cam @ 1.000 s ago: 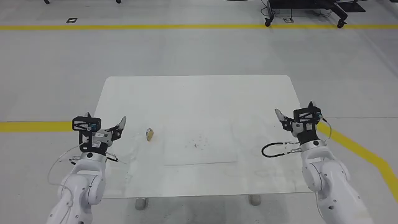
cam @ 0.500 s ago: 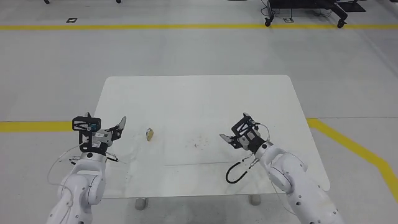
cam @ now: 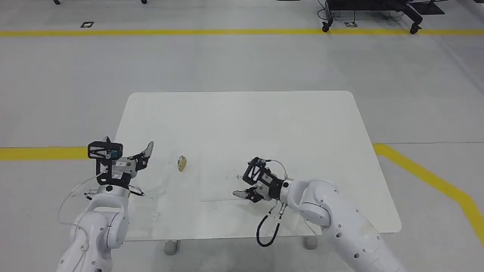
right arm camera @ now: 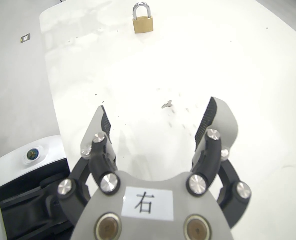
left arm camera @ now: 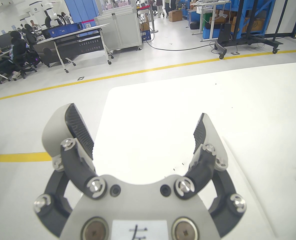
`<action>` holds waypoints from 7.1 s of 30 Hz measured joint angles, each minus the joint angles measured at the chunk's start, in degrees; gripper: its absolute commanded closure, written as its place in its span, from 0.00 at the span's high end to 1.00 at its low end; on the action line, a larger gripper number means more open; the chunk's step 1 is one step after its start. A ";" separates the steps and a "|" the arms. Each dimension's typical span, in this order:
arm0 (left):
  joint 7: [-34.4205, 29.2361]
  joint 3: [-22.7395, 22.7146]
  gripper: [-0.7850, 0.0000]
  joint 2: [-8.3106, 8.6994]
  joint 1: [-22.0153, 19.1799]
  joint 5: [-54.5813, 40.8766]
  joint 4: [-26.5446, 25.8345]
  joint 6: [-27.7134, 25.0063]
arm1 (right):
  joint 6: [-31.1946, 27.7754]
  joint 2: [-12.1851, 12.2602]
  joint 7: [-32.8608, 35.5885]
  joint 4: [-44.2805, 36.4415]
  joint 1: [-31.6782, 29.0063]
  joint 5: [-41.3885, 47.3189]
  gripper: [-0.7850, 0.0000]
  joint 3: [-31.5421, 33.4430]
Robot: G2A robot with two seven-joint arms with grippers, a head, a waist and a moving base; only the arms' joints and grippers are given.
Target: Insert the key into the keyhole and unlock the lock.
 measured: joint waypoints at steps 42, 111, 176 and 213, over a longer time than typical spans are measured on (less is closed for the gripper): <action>0.00 0.00 1.00 0.00 0.00 0.00 0.00 0.00 | 10.68 -0.84 -5.49 2.64 1.87 -3.54 0.00 -0.74; -0.17 11.01 1.00 -1.40 -2.89 -14.53 0.33 -19.78 | -5.99 0.70 -18.18 3.21 -3.08 18.90 0.00 7.61; -41.55 14.94 0.00 2.06 -11.95 -76.10 9.77 -35.94 | -28.06 -3.84 -0.86 26.95 13.41 70.26 0.16 -8.14; -40.95 15.04 1.00 3.36 -12.93 -77.57 10.55 -35.93 | -28.50 -2.97 15.29 30.41 15.54 86.59 0.00 -9.76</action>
